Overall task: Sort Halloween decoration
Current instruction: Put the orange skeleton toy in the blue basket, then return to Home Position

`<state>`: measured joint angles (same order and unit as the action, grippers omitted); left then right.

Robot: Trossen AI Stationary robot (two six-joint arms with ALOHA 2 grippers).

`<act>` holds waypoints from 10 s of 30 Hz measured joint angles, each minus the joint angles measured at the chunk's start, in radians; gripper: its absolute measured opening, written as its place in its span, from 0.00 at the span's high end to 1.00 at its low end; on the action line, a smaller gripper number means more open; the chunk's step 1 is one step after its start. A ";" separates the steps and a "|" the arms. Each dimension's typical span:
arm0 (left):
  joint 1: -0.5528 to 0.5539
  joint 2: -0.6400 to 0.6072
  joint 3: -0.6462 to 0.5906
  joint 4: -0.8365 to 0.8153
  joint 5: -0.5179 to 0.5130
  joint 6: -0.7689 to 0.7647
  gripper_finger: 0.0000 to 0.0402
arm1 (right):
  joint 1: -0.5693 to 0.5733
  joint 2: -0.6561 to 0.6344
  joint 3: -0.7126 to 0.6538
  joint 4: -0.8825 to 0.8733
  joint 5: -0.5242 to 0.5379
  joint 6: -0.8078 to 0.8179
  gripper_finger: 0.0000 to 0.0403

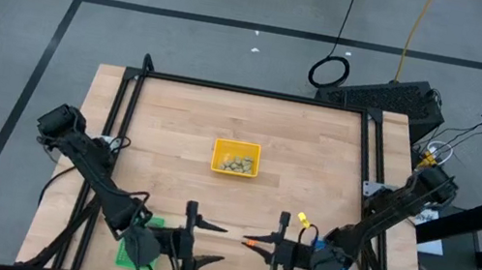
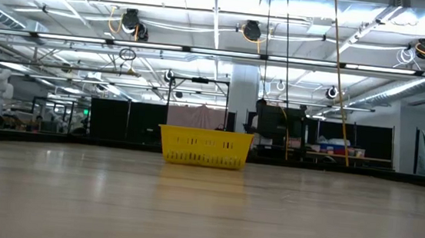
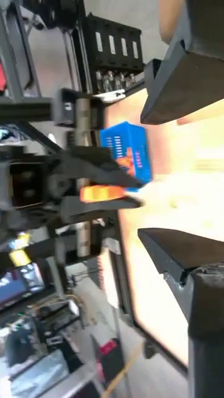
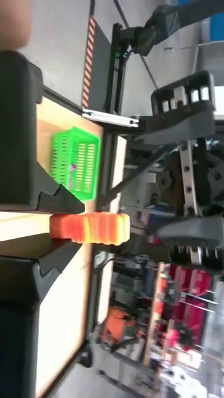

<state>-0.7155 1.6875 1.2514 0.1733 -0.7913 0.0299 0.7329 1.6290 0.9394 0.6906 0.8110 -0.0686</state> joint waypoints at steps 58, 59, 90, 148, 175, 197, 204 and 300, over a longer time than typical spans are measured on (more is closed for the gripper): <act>0.008 0.001 0.000 -0.209 -0.034 -0.181 0.93 | 0.210 -0.182 0.348 -1.872 -0.644 1.354 0.95; 0.009 0.001 0.000 -0.209 -0.023 -0.181 0.94 | 0.213 -0.166 0.348 -1.885 -0.661 1.368 0.95; 0.016 0.001 0.000 -0.209 -0.040 -0.117 0.97 | 0.258 0.062 0.347 -1.946 -0.783 1.342 0.62; 0.422 -0.493 -0.689 0.262 0.409 0.053 0.98 | -0.138 -0.945 -0.695 -0.403 -0.424 -0.056 1.00; 0.441 -0.729 -1.125 0.511 0.466 -0.009 0.98 | -0.276 -0.946 -0.913 -0.114 -0.583 -0.007 1.00; 0.441 -0.795 -1.245 0.648 0.535 0.021 0.98 | -0.397 -1.079 -0.918 -0.260 -0.686 -0.025 1.00; 0.441 -0.928 -1.245 0.530 0.556 0.046 0.98 | -0.412 -1.225 -0.918 -0.392 -0.686 -0.016 1.00; 0.677 -1.630 -1.247 -0.087 0.736 0.078 1.00 | -0.583 -1.625 -0.924 -0.654 -0.683 -0.100 1.00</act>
<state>-0.0385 0.0574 0.0040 0.0864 -0.0551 0.1074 0.1497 0.0036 0.0151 0.0368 0.1284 -0.1684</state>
